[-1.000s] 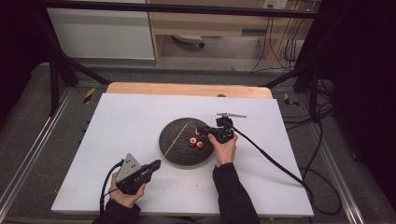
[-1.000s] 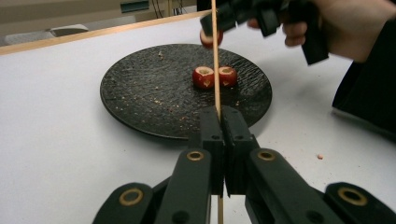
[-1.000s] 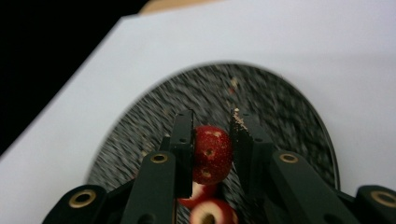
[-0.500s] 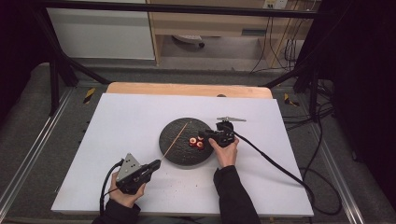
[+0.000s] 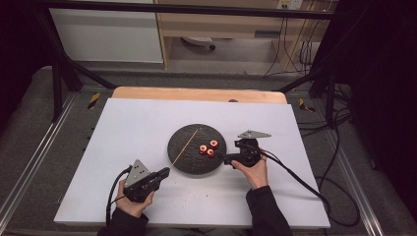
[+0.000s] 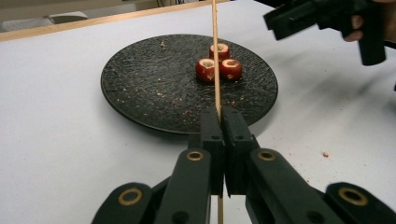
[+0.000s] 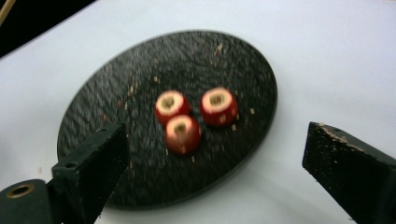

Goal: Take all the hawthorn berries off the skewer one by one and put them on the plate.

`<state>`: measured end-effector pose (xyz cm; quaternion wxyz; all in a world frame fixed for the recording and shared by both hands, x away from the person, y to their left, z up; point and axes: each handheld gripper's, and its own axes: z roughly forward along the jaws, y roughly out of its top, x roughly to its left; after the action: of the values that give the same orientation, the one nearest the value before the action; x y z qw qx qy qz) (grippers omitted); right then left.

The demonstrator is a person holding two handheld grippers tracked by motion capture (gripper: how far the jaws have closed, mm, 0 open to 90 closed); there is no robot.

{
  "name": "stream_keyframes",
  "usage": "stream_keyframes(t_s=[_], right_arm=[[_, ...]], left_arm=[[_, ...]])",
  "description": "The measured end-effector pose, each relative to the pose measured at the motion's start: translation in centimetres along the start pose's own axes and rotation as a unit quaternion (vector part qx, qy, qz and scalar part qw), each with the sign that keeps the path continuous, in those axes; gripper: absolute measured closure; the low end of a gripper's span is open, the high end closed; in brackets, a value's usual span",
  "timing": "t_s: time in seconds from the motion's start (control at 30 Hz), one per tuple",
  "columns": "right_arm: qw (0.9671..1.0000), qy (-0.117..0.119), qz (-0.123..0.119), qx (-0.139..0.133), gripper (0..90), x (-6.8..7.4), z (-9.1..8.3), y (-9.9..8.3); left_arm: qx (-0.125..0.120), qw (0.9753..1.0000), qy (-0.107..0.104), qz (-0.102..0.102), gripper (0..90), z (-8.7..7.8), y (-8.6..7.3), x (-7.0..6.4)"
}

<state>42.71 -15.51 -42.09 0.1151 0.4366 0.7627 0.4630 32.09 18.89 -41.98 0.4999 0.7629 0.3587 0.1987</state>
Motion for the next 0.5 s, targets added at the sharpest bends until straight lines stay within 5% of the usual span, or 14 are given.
stream_keyframes(t_s=[0.23, 0.5], right_arm=[[0.9986, -0.016, -0.043, 0.026, 2.2, -0.6, -2.0, -2.3], [0.9977, -0.024, -0.054, 0.032, 0.7, -1.7, -4.3, -4.8]], left_arm=[[0.009, 0.9999, 0.002, -0.007, 88.1, 0.3, 0.8, 0.4], [0.023, 0.9996, 0.007, -0.017, 88.1, 1.3, 2.0, 1.2]])
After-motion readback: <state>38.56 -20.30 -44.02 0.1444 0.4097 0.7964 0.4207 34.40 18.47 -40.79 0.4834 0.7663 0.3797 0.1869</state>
